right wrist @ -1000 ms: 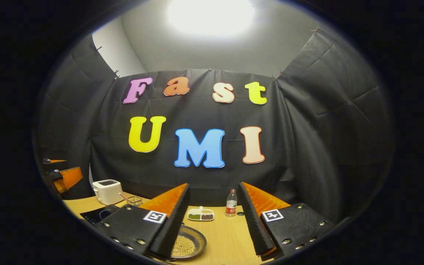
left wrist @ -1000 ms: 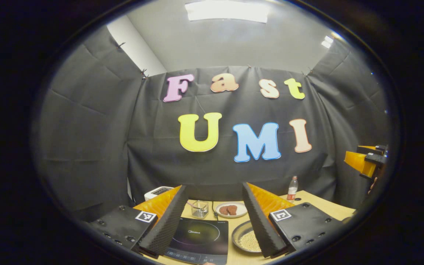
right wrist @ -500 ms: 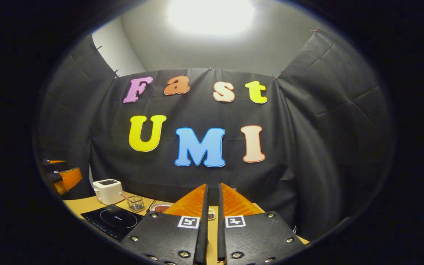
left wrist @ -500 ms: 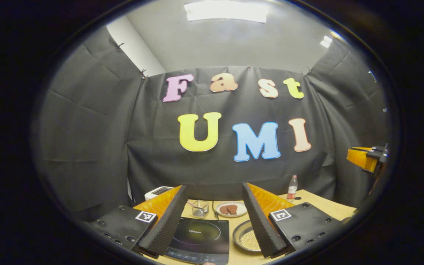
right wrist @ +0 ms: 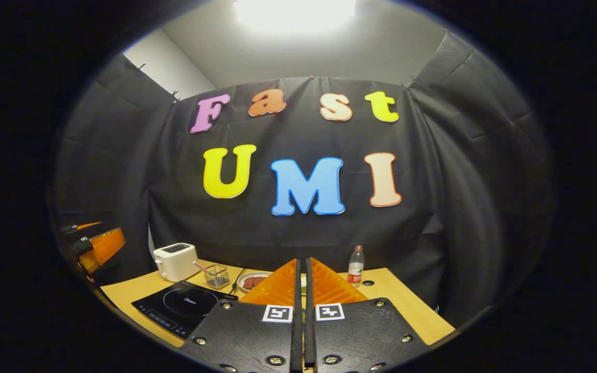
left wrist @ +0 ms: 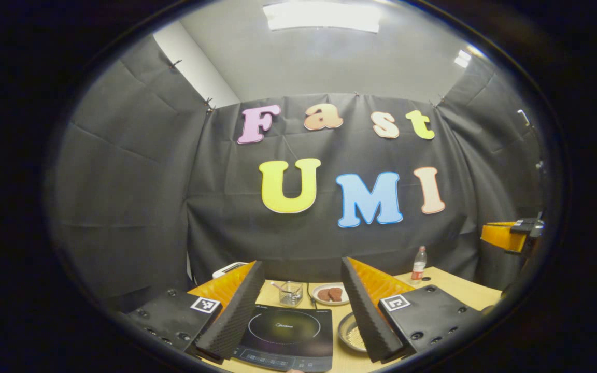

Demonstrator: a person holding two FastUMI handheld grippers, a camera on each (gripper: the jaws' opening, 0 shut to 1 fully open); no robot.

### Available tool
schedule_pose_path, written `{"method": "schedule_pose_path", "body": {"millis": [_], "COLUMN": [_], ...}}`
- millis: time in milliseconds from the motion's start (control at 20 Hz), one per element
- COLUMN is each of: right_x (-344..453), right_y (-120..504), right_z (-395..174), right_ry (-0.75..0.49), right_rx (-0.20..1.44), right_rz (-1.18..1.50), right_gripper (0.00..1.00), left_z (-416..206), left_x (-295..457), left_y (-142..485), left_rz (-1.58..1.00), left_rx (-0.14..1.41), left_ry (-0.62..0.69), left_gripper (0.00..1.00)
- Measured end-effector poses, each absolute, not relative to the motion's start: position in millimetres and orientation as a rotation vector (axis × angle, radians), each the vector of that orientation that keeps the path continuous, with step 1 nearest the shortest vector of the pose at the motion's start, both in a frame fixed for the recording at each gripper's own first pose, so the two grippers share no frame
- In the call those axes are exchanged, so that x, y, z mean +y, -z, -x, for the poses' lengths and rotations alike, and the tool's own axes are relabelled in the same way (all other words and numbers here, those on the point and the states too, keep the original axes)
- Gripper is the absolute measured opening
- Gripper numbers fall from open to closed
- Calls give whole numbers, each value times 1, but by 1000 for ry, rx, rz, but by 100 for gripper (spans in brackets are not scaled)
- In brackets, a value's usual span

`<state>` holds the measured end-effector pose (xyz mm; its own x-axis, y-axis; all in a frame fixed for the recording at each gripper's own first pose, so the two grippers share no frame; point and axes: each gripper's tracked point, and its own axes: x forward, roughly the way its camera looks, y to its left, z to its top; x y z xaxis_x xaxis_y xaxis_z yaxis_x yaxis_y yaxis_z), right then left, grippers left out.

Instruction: First push the handle of the pot to place it horizontally, then grasp the pot with both hands and set it on the induction cooktop.

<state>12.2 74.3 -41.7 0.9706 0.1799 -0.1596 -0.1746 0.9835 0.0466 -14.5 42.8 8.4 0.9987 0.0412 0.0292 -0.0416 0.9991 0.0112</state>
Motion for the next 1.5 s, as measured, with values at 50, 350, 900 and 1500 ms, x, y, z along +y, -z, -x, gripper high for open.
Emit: {"method": "schedule_pose_path", "body": {"millis": [50,350,900,1500], "right_x": [84,136,230,256], "right_y": [50,90,185,295], "right_z": [-11,-2,41,86], "right_ry": [-207,-330,-557,-569], "right_rx": [191,317,606,1010], "right_rz": [-34,-31,-18,-79], "right_gripper": [2,2,2,2], "left_z": [15,19,24,22], "left_x": [47,74,121,174], "left_y": [-8,-3,14,26], "left_rz": [-10,-5,4,3], "left_rx": [-27,-18,-3,3], "left_ry": [-47,-77,-115,-166], "left_gripper": [94,94,95,97]}}
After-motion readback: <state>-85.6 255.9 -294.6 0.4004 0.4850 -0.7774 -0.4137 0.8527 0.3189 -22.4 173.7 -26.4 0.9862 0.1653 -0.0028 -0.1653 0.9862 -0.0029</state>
